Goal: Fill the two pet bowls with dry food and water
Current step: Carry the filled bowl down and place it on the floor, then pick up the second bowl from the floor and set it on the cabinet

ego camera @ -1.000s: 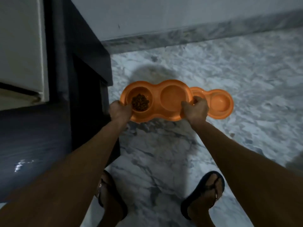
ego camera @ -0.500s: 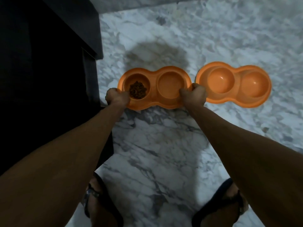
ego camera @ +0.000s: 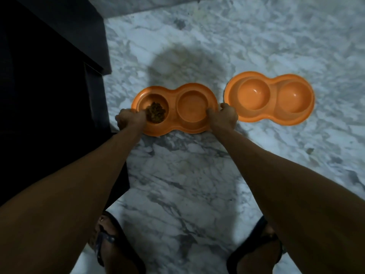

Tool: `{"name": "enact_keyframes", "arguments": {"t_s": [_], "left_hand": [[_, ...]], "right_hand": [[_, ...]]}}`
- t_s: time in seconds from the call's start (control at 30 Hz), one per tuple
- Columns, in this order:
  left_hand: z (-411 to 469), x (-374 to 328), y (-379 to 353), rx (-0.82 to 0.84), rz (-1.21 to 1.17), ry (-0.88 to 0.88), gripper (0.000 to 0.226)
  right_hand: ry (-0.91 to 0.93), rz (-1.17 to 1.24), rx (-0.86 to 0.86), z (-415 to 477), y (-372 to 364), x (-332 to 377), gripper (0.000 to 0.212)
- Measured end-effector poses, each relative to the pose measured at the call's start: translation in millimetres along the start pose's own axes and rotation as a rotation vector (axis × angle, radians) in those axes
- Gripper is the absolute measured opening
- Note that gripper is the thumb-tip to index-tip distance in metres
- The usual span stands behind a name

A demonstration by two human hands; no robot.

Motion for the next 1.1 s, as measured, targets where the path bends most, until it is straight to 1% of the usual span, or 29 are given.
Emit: {"name": "enact_keyframes", "arguments": {"t_s": [0.03, 0.07, 0.17, 0.2, 0.27, 0.37, 0.43, 0.53, 0.63, 0.73, 0.8, 0.9, 0.97, 1.03, 1.1], "left_hand": [[-9.0, -9.1, 1.6, -0.055, 0.034, -0.025, 0.06], [-20.0, -19.6, 1.0, -0.094, 0.087, -0.068, 0.063], [-57.5, -54.4, -16.7, -0.121, 0.191, -0.259, 0.056], [-69.1, -64.2, -27.1, -0.108, 0.195, -0.328, 0.053], [-94.9, -82.6, -56.2, -0.029, 0.187, -0.453, 0.049], [-134.3, -104.9, -108.1, 0.085, 0.174, -0.59, 0.045], [-153.8, -114.0, -143.8, 0.143, 0.241, -0.651, 0.049], [-163.7, -117.8, -181.7, 0.212, 0.431, -0.681, 0.061], [-162.0, -115.6, -208.6, 0.194, 0.525, -0.66, 0.066], [-155.8, -111.3, -223.2, 0.163, 0.559, -0.63, 0.061], [-155.0, -112.4, -227.1, 0.147, 0.562, -0.629, 0.054], [-161.1, -117.9, -223.2, 0.167, 0.555, -0.612, 0.052], [-171.6, -122.0, -207.8, 0.154, 0.563, -0.61, 0.049], [-184.1, -128.4, -185.5, 0.135, 0.568, -0.629, 0.044], [-198.7, -140.5, -157.5, 0.137, 0.534, -0.651, 0.041]], "right_hand": [[0.007, 0.014, -0.038, -1.1, 11.0, 0.8, 0.048], [0.012, 0.023, -0.081, -1.2, 23.4, 0.1, 0.045], [-0.028, 0.033, -0.179, 4.2, 65.5, -8.5, 0.034], [-0.043, 0.03, -0.214, 8.2, 79.5, -13.0, 0.032], [-0.054, -0.002, -0.281, 21.2, 110.3, -25.5, 0.033], [-0.09, -0.048, -0.347, 47.1, 150.5, -50.2, 0.04], [-0.133, -0.079, -0.366, 65.9, 170.4, -68.2, 0.048], [-0.195, -0.096, -0.33, 84.8, 183.5, -86.3, 0.058], [-0.219, -0.065, -0.307, 102.2, 191.6, -106.2, 0.064], [-0.231, -0.05, -0.292, 113.0, 195.5, -117.7, 0.063], [-0.216, -0.046, -0.279, 116.0, 197.9, -120.2, 0.057], [-0.189, 0.001, -0.277, 112.5, 205.3, -119.0, 0.042], [-0.19, 0.025, -0.276, 102.7, 215.0, -112.2, 0.039], [-0.189, 0.038, -0.269, 88.4, 230.5, -97.1, 0.043], [-0.18, 0.048, -0.262, 72.5, 250.4, -72.8, 0.053]]}}
Point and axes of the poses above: each hand's wrist, its own z-axis towards the middle knuckle, its own y-axis out of the back of the hand, x = y × z, the point moved 4 cm from there along z, towards the middle knuckle, and after that the axes turned 3 degrees about y, right-handed, at the moved point
